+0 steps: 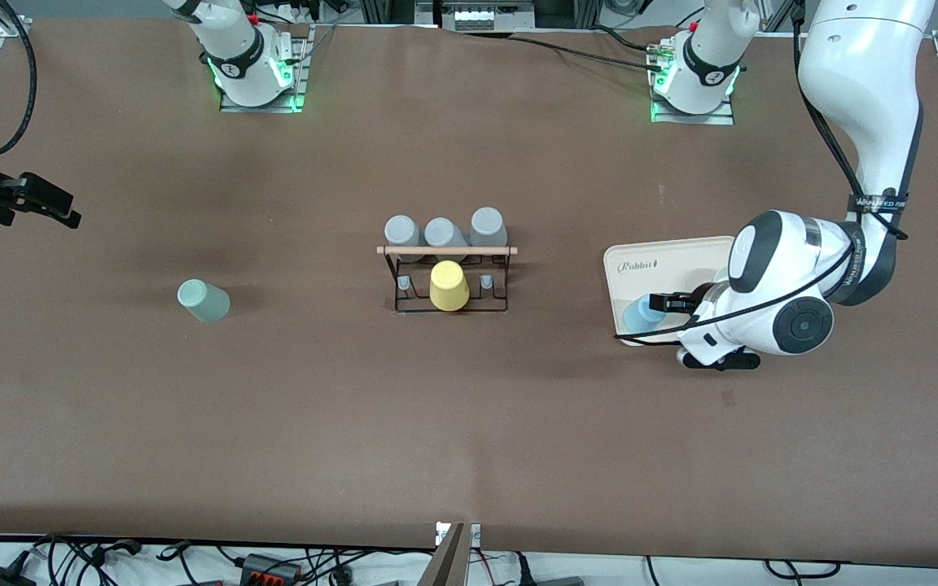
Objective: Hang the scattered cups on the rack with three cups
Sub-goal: 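Reach the left gripper down to the light blue cup on the tray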
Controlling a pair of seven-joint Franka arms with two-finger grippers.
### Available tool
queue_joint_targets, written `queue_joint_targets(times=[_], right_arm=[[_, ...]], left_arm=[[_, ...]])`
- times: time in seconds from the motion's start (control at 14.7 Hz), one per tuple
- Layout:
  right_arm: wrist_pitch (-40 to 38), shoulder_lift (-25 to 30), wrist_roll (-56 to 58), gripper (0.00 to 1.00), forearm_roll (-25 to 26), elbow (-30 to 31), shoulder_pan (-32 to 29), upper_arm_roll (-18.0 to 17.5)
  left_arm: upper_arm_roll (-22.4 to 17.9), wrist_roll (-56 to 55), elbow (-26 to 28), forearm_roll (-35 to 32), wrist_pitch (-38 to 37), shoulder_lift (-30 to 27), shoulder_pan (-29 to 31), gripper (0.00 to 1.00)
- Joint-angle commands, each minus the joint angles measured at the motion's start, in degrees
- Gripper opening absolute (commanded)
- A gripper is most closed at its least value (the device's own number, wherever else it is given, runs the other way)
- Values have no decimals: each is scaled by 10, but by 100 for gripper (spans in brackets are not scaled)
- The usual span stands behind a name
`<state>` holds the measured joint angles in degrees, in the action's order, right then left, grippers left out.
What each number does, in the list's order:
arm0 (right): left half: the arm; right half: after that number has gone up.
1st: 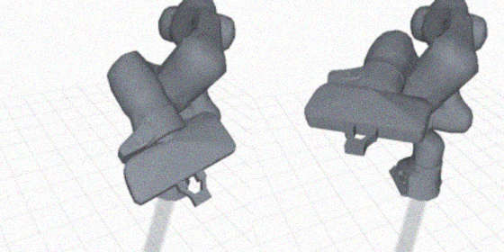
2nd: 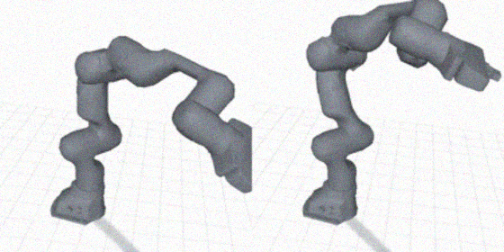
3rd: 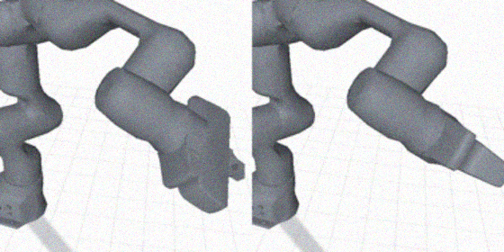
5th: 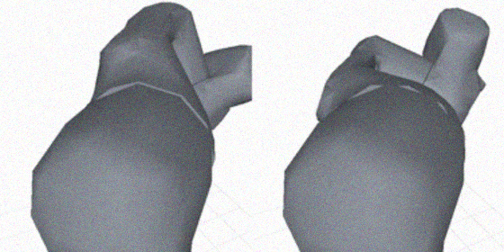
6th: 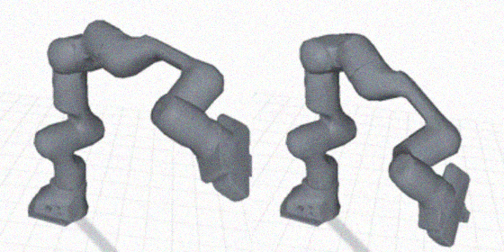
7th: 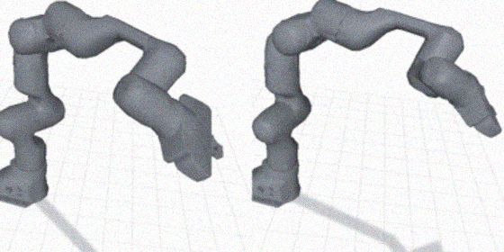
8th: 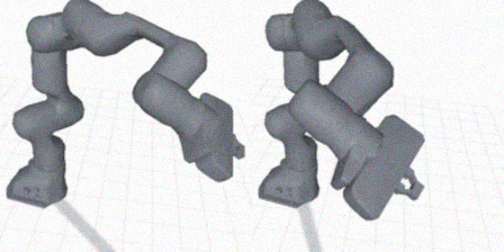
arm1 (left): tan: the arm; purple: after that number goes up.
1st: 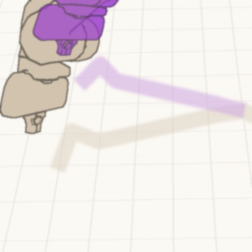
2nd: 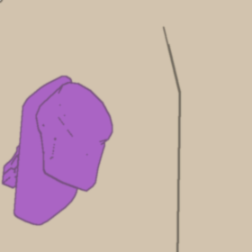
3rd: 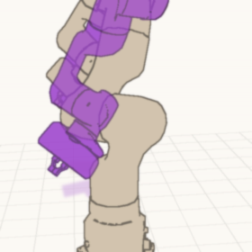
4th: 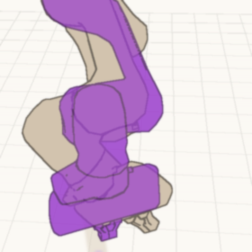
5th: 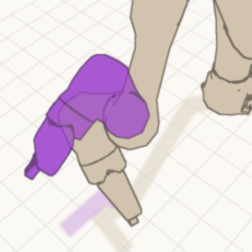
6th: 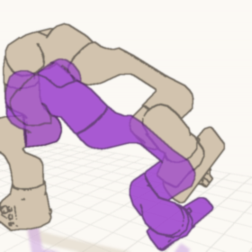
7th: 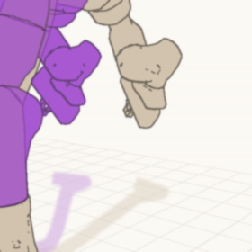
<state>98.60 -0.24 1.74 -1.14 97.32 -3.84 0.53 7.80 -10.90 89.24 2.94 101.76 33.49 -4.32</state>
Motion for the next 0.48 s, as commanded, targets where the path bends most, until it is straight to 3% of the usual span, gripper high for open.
queue_joint_targets(times=[0.0,0.41], right_arm=[[4,-3,0,100,-4,-2,-6,-4],[3,-7,1,100,-4,-13,-5,-4]], left_arm=[[1,-6,-11,7,17,18,-6,100],[1,-6,-4,32,54,44,-14,100]])
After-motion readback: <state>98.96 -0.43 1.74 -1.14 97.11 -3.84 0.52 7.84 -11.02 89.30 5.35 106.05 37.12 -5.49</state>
